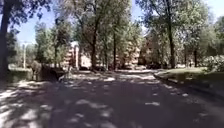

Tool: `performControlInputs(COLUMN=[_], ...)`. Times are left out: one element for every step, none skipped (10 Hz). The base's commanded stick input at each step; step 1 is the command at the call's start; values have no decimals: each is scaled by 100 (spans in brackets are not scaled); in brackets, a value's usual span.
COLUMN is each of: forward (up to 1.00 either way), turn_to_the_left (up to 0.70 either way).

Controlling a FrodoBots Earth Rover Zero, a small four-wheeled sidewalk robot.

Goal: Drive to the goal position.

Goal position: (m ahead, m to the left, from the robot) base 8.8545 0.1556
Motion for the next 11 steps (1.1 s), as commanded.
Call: performControlInputs(forward=[85, 85, 85, 85, 85, 85, 85, 85, 85, 85, 85], turn_to_the_left=[0, 0, 0, 0, 0, 0, 0, 0, 0, 0, 0])
